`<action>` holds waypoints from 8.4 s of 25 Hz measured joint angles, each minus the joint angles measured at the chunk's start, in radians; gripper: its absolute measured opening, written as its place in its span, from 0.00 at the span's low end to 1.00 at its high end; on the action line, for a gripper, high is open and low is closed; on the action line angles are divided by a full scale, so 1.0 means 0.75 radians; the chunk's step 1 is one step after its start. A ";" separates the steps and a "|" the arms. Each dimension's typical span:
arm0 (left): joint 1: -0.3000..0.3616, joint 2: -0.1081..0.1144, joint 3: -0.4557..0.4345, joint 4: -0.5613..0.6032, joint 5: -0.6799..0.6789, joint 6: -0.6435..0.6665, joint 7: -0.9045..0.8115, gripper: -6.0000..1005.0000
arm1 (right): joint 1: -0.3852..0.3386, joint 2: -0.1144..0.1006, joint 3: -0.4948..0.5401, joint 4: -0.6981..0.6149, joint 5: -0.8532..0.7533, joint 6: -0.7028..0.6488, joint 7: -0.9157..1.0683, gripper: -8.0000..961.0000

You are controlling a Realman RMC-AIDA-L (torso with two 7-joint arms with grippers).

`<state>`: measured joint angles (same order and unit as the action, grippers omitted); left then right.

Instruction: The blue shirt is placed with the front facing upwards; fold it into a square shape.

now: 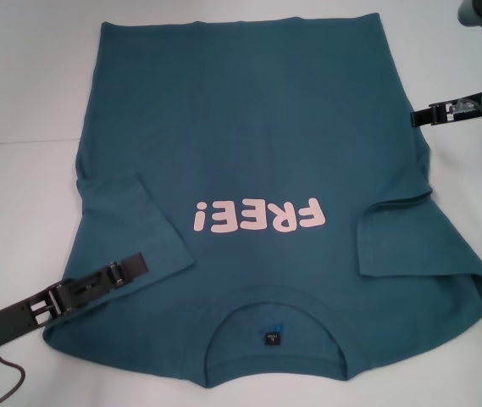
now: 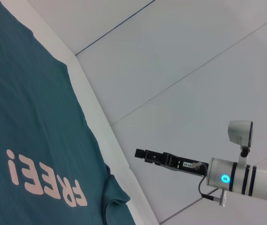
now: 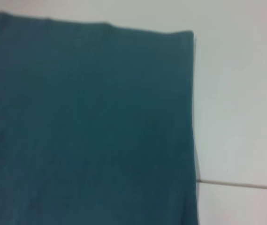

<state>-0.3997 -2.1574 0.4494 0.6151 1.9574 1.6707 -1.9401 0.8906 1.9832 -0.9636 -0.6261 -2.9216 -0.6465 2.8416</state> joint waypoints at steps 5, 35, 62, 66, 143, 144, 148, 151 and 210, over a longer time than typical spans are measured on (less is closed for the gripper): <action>-0.003 0.003 0.000 0.000 0.000 0.000 -0.002 0.84 | -0.014 -0.012 0.002 -0.044 -0.008 -0.171 -0.021 0.93; -0.009 0.001 0.000 -0.026 -0.019 -0.028 0.004 0.84 | -0.010 -0.048 -0.159 0.091 -0.013 -0.239 -0.037 0.93; -0.020 0.013 0.000 -0.022 -0.018 0.004 -0.023 0.84 | -0.357 0.074 0.033 -0.659 0.490 -0.600 -0.271 0.93; -0.012 0.035 -0.005 0.000 -0.016 0.043 -0.123 0.84 | -0.463 0.038 0.203 -0.645 1.010 -0.984 -0.541 0.93; -0.028 0.118 -0.086 0.022 0.466 -0.313 -1.025 0.84 | -0.541 -0.090 0.491 -0.189 1.388 -1.437 -0.713 0.93; -0.030 0.119 -0.084 0.022 0.466 -0.314 -1.026 0.84 | -0.541 -0.090 0.491 -0.188 1.388 -1.437 -0.713 0.93; -0.040 0.119 -0.053 0.022 0.466 -0.329 -1.040 0.84 | -0.541 -0.090 0.493 -0.188 1.388 -1.437 -0.713 0.93; -0.049 0.119 -0.034 0.020 0.466 -0.337 -1.046 0.84 | -0.541 -0.090 0.493 -0.188 1.388 -1.437 -0.711 0.93; -0.063 0.126 -0.004 0.109 0.460 -0.392 -0.821 0.84 | -0.543 -0.094 0.495 -0.171 1.388 -1.420 -0.717 0.93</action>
<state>-0.4470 -2.0632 0.4466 0.6970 2.3024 1.3770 -2.5557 0.4831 1.9127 -0.5921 -0.7542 -1.8806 -1.7118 2.3041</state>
